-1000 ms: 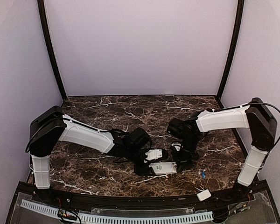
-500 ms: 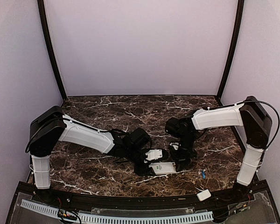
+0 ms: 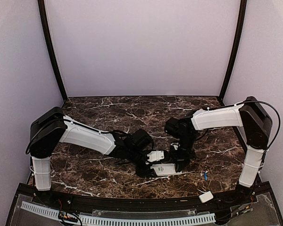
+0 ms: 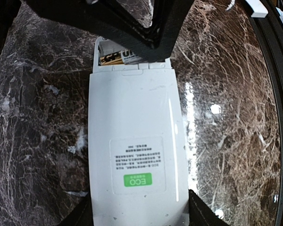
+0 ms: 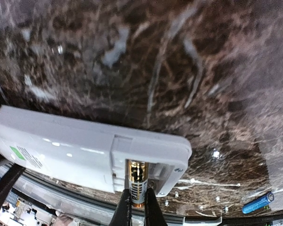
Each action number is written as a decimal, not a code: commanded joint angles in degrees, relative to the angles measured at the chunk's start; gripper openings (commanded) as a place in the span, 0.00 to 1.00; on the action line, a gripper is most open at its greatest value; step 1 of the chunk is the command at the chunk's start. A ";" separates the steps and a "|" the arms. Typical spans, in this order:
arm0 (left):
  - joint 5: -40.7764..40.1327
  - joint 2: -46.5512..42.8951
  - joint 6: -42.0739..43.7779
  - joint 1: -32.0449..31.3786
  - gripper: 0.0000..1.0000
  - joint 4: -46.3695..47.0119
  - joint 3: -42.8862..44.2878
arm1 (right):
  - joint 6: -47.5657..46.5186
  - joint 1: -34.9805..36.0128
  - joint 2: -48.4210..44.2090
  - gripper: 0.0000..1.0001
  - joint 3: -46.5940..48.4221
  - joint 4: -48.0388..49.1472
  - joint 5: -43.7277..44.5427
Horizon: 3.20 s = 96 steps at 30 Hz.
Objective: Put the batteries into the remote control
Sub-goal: Load the battery into the battery compartment.
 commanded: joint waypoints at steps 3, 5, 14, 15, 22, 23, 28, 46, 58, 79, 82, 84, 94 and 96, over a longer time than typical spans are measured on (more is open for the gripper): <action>-0.63 4.54 -1.48 -0.29 0.06 -8.28 -1.91 | 6.17 -0.23 0.58 0.00 0.30 13.68 8.56; -0.67 4.57 -1.50 -0.27 0.06 -8.30 -1.90 | 7.16 -0.22 0.56 0.00 -0.10 15.06 10.92; -0.70 4.66 -1.47 -0.27 0.06 -8.30 -1.91 | 8.70 -0.18 1.08 0.00 -3.26 19.92 9.21; -0.68 4.66 -1.48 -0.28 0.06 -8.30 -1.91 | 8.69 -0.14 0.89 0.03 -3.27 19.65 9.35; -0.75 4.75 -1.48 -0.26 0.06 -8.35 -1.84 | 7.88 0.30 0.74 0.14 -3.66 18.82 8.72; -0.77 4.77 -1.48 -0.26 0.06 -8.38 -1.82 | 7.57 0.30 0.69 0.15 -3.58 18.51 8.75; -0.76 4.91 -1.40 -0.21 0.06 -8.47 -1.74 | 6.65 0.43 -0.47 0.18 -3.05 16.34 8.78; -0.65 5.16 -1.26 -0.27 0.06 -8.83 -1.47 | 5.29 0.56 -6.07 0.22 -1.23 7.79 10.02; -0.56 5.19 -1.22 -0.29 0.06 -8.83 -1.38 | 7.94 1.12 -11.16 0.21 -6.48 8.74 7.39; -0.53 5.40 -1.13 -0.26 0.06 -8.83 -1.29 | 15.39 5.08 -6.47 0.08 -8.88 10.05 13.82; -0.52 5.45 -1.13 -0.29 0.06 -8.83 -1.29 | 15.52 5.41 -5.39 0.08 -9.18 10.06 14.29; -0.52 5.45 -1.13 -0.29 0.06 -8.78 -1.29 | 15.64 5.71 -4.64 0.08 -9.46 10.95 14.16; -0.50 5.45 -1.15 -0.21 0.06 -8.83 -1.29 | 16.15 5.97 -1.87 0.06 -9.76 10.75 17.26; -0.53 5.43 -1.14 -0.26 0.06 -8.83 -1.29 | 16.19 6.01 -1.01 0.10 -9.53 10.66 17.97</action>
